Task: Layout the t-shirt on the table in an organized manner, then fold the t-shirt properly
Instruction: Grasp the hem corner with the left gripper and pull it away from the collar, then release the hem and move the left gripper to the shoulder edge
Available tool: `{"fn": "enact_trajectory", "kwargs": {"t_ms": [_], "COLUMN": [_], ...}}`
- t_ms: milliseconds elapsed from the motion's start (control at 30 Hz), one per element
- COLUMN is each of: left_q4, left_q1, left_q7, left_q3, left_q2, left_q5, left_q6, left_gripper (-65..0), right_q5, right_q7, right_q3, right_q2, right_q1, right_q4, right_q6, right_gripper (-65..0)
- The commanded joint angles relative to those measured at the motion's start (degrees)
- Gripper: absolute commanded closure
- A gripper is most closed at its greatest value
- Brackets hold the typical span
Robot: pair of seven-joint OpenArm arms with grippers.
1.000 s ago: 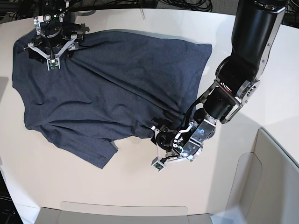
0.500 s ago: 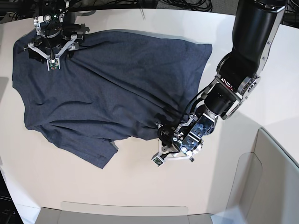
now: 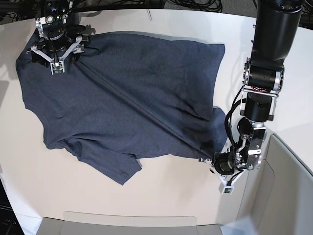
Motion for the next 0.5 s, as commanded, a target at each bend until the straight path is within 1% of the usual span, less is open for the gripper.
{"fn": "enact_trajectory", "kwargs": {"t_ms": [0, 67, 133, 200, 267, 300, 333, 367, 467], "left_q4": [0.8, 1.0, 1.0, 0.9, 0.8, 1.0, 1.2, 1.6, 2.6], "left_q1": [-2.6, -1.9, -1.1, -1.0, -0.9, 0.0, 0.6, 1.1, 1.4], "left_q7": [-1.6, -1.6, -1.6, -1.2, -1.2, -1.2, -1.2, -1.2, -1.1], "left_q3": [-2.9, -7.6, -9.9, -10.1, -10.1, -10.2, -10.4, -10.5, -10.5], "left_q2": [-1.5, -1.7, -1.9, -2.6, -2.6, -2.6, -2.7, -2.9, -3.1], "left_q5": [0.9, 0.9, 0.9, 0.9, 1.0, 1.0, 1.0, 1.0, 0.9], "left_q6": [1.1, 1.1, 1.1, 1.1, 1.1, 1.1, 1.1, 1.1, 1.1], "left_gripper": [0.0, 0.0, -1.6, -8.6, -20.0, -26.9, -30.8, -32.7, -30.8], "right_q5": [-1.4, -1.4, -1.4, -1.5, -1.5, -1.5, -1.5, -1.5, -1.4], "right_q7": [-1.3, -1.3, -1.3, -1.3, -1.3, -1.3, -1.3, -1.3, -1.1], "right_q3": [0.2, 0.2, 0.2, 0.2, 0.2, 0.2, 0.2, 0.2, 0.8], "right_q2": [0.3, 0.3, 0.3, 0.3, 0.3, 0.3, 0.2, 0.2, 0.2], "right_q1": [-0.3, -0.4, -0.4, -0.4, -0.4, -0.4, -0.3, -0.3, -0.3], "right_q4": [0.4, 0.4, 0.4, 0.4, 0.4, 0.4, 0.4, 0.4, 0.6], "right_q6": [-0.1, -0.1, -0.1, -0.1, -0.1, -0.1, -0.1, -0.1, -0.1], "right_gripper": [-52.0, -52.0, -52.0, -52.0, -52.0, -52.0, -52.0, -52.0, -52.0]}}
